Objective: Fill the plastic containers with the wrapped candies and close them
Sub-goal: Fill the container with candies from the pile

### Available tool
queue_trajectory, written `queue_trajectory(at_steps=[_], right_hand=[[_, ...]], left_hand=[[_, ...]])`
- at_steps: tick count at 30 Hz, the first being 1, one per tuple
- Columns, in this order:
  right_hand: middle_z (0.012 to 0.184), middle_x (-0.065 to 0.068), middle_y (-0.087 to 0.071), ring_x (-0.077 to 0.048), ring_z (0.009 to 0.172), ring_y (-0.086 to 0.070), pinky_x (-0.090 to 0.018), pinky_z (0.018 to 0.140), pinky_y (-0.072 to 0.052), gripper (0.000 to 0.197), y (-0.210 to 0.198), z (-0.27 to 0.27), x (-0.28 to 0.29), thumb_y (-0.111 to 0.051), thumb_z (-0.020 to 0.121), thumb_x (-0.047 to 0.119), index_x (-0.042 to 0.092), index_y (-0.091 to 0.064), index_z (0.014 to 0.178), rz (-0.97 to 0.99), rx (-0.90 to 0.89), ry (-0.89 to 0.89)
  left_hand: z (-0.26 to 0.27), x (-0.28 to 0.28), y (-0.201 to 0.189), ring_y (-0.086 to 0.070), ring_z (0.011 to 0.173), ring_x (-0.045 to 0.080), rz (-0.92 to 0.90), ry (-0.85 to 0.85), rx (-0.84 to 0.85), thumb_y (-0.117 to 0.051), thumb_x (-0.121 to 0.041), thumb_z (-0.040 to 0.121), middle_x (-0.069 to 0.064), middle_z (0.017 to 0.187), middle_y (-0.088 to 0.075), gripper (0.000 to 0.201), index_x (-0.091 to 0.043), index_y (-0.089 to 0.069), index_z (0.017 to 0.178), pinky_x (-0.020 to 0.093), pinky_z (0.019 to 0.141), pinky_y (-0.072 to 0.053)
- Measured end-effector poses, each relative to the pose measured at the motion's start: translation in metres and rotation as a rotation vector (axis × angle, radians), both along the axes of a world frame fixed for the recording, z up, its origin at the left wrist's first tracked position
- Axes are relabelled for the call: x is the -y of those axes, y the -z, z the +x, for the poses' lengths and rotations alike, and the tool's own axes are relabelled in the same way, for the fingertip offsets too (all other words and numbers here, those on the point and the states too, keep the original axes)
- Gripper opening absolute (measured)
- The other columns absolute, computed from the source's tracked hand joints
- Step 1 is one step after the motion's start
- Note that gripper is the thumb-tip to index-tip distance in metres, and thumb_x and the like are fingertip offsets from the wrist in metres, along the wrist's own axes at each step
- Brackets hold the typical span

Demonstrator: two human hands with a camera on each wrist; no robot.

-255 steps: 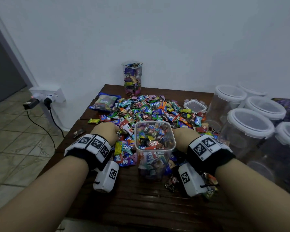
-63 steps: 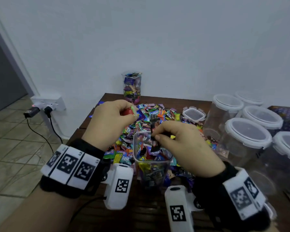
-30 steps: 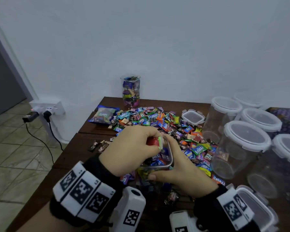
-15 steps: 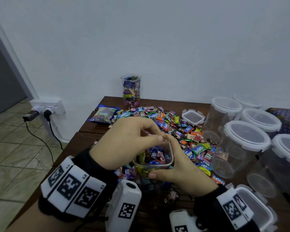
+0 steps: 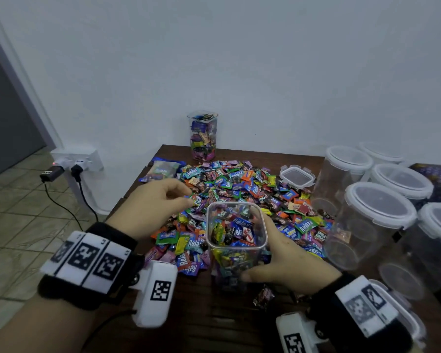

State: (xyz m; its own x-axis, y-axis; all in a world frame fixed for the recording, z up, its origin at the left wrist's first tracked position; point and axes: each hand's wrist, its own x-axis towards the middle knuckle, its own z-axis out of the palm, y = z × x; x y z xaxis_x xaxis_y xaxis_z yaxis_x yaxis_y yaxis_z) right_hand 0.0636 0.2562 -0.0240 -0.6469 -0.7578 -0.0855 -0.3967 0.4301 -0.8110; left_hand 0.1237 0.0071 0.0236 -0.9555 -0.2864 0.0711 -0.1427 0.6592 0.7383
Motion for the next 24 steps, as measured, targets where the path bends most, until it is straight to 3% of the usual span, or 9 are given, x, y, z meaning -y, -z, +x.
queue_trajectory(at_steps=[3, 5, 7, 10, 13, 16, 19, 22, 24], right_hand=[[0.149, 0.019, -0.022, -0.005, 0.138, -0.022, -0.033, 0.112, -0.029, 0.114, -0.002, -0.012, -0.006, -0.072, 0.055, 0.053, 0.042, -0.005, 0.147, 0.235, -0.124, -0.023], [0.15, 0.008, -0.023, -0.014, 0.137, -0.025, -0.037, 0.11, -0.031, 0.108, -0.006, -0.022, -0.008, -0.074, 0.064, 0.044, 0.032, -0.008, 0.15, 0.361, -0.181, -0.002], [0.15, 0.002, -0.022, -0.018, 0.136, -0.026, -0.036, 0.108, -0.032, 0.102, -0.011, -0.032, -0.008, -0.075, 0.073, 0.034, 0.029, -0.008, 0.15, 0.461, -0.222, 0.03], [0.155, -0.001, -0.015, -0.023, 0.139, -0.025, -0.039, 0.109, -0.034, 0.109, -0.014, -0.046, -0.004, -0.076, 0.072, 0.045, 0.03, -0.001, 0.15, 0.628, -0.258, 0.058], [0.159, -0.003, -0.003, -0.027, 0.14, -0.026, -0.041, 0.106, -0.038, 0.117, -0.011, -0.058, 0.004, -0.075, 0.07, 0.053, 0.033, 0.009, 0.15, 0.796, -0.246, 0.034], [0.159, -0.005, 0.001, -0.029, 0.135, -0.037, -0.04, 0.098, -0.045, 0.12, -0.008, -0.069, 0.016, -0.075, 0.069, 0.054, 0.034, 0.013, 0.149, 0.906, -0.244, 0.012], [0.155, -0.012, -0.015, -0.032, 0.125, -0.045, -0.043, 0.096, -0.047, 0.122, -0.003, -0.078, 0.026, -0.077, 0.067, 0.054, 0.034, 0.011, 0.149, 0.95, -0.249, -0.024], [0.125, -0.013, -0.05, -0.028, 0.102, -0.056, -0.036, 0.083, -0.051, 0.108, -0.001, -0.081, 0.035, -0.074, 0.074, 0.048, 0.028, 0.0, 0.151, 0.978, -0.306, -0.068], [0.102, -0.011, -0.059, -0.025, 0.081, -0.053, -0.03, 0.07, -0.047, 0.083, -0.002, -0.081, 0.039, -0.066, 0.084, 0.036, 0.018, -0.018, 0.148, 0.994, -0.372, -0.082]], left_hand=[[-0.005, 0.009, 0.017, -0.056, 0.105, 0.011, -0.129, -0.014, 0.204, -0.071, -0.035, 0.081, -0.008, 0.121, -0.059, 0.041, -0.026, -0.058, 0.119, 0.028, 0.087, -0.044], [-0.01, 0.01, 0.027, -0.051, 0.116, 0.017, -0.264, 0.014, 0.329, -0.072, -0.043, 0.078, -0.003, 0.136, -0.05, 0.062, -0.026, -0.048, 0.132, 0.033, 0.095, -0.043], [-0.016, 0.009, 0.037, -0.046, 0.125, 0.021, -0.367, 0.046, 0.451, -0.073, -0.051, 0.073, 0.0, 0.147, -0.036, 0.079, -0.029, -0.037, 0.141, 0.037, 0.1, -0.042], [-0.028, 0.006, 0.05, -0.036, 0.135, 0.03, -0.495, 0.085, 0.623, -0.074, -0.064, 0.064, 0.002, 0.158, -0.011, 0.107, -0.037, -0.014, 0.149, 0.046, 0.103, -0.041], [-0.04, 0.002, 0.057, -0.024, 0.14, 0.038, -0.588, 0.097, 0.735, -0.075, -0.062, 0.065, 0.009, 0.159, 0.005, 0.12, -0.038, 0.006, 0.15, 0.05, 0.108, -0.036], [-0.052, -0.001, 0.058, -0.026, 0.139, 0.041, -0.637, 0.1, 0.804, -0.077, -0.059, 0.065, 0.013, 0.159, 0.009, 0.127, -0.037, 0.017, 0.148, 0.053, 0.107, -0.035], [-0.06, -0.002, 0.058, -0.031, 0.137, 0.04, -0.619, 0.124, 0.864, -0.077, -0.053, 0.07, 0.016, 0.158, 0.011, 0.125, -0.036, 0.021, 0.146, 0.053, 0.106, -0.035], [-0.064, -0.004, 0.059, -0.027, 0.139, 0.041, -0.627, 0.146, 0.881, -0.073, -0.052, 0.076, 0.018, 0.158, 0.006, 0.113, -0.037, 0.013, 0.149, 0.055, 0.106, -0.031], [-0.065, -0.004, 0.061, -0.031, 0.137, 0.038, -0.658, 0.167, 0.857, -0.064, -0.049, 0.085, 0.019, 0.158, -0.004, 0.091, -0.033, -0.004, 0.152, 0.052, 0.104, -0.036]])
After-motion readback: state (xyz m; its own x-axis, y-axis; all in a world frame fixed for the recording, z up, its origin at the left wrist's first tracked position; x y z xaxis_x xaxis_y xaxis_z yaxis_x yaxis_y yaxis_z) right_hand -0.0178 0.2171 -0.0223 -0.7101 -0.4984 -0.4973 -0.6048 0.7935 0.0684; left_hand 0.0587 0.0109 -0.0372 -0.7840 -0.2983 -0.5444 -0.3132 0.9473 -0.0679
